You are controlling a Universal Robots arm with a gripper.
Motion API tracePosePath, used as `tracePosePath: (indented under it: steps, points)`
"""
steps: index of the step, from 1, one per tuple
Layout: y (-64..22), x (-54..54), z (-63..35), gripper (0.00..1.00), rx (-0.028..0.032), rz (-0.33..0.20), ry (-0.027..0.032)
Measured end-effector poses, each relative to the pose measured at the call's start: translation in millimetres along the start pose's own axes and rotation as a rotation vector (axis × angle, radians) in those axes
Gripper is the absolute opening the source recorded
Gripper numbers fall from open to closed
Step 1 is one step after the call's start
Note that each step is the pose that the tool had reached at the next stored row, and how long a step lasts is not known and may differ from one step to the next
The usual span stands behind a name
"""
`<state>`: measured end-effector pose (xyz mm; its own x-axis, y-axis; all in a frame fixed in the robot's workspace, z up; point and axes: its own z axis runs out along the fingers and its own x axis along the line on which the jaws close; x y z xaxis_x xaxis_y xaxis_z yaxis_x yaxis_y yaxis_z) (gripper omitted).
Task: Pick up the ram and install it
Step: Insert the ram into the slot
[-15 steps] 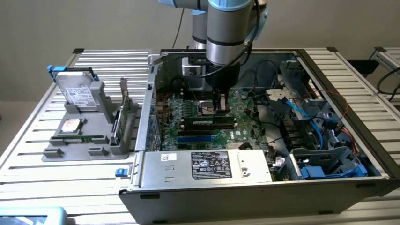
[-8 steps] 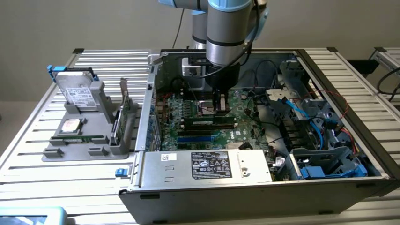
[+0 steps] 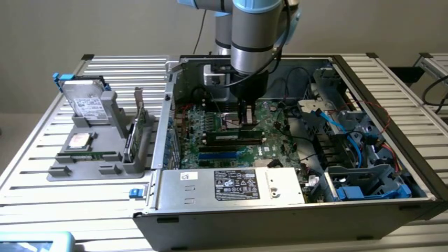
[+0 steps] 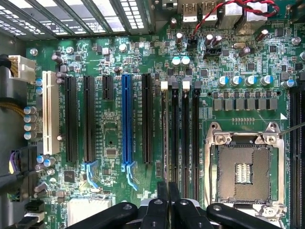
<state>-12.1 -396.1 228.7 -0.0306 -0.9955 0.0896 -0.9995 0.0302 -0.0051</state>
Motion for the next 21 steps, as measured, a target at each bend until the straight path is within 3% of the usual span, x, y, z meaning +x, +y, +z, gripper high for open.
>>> tracePosePath:
  steps: [19,21]
  points:
    - [0.1,-0.6,4.9,0.12,0.0,0.0,-0.0001]
    - [0.1,-0.6,4.5,0.2,0.0,0.0,-0.0002]
